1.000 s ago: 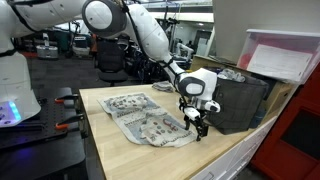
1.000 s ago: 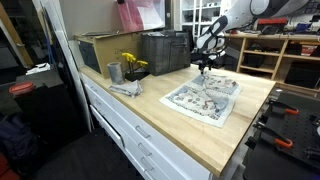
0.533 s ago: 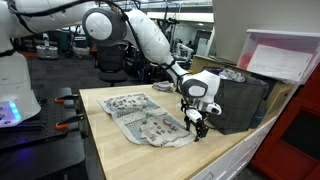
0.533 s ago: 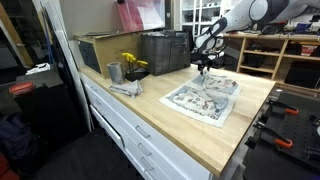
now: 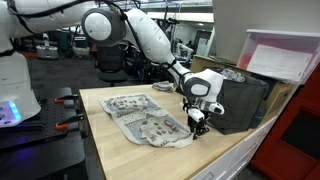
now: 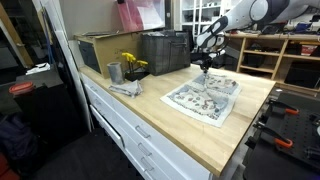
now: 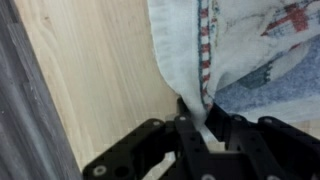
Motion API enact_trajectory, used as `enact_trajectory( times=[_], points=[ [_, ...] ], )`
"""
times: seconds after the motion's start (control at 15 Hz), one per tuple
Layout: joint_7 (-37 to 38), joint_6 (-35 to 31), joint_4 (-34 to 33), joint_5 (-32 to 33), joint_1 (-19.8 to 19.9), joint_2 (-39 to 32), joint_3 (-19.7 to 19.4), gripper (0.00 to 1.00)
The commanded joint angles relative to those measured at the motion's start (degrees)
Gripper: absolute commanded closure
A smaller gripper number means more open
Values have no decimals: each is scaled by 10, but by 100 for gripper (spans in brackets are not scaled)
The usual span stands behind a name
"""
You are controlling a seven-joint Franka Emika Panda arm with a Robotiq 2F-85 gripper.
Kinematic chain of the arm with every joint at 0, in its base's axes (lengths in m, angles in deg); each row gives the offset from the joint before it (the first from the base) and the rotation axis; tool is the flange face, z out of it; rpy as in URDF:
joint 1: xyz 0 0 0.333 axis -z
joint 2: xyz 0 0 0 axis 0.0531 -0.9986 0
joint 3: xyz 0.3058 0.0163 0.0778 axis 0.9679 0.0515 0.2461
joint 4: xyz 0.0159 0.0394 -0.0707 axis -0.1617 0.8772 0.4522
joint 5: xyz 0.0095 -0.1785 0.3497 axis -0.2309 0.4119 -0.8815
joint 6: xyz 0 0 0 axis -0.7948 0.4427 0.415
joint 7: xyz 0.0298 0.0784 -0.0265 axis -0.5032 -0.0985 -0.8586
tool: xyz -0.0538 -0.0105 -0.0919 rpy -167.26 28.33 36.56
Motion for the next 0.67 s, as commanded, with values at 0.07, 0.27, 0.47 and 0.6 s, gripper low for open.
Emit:
enact_trajectory(
  times=[0.07,0.27,0.47,0.6],
  points=[
    [16,-33,47,23,-17,27,-25,100],
    [50,-81,97,47,-46,58,-55,99],
    [110,-139,167,73,-91,95,-100,99],
    [147,-162,216,87,-125,124,-127,99]
  ],
)
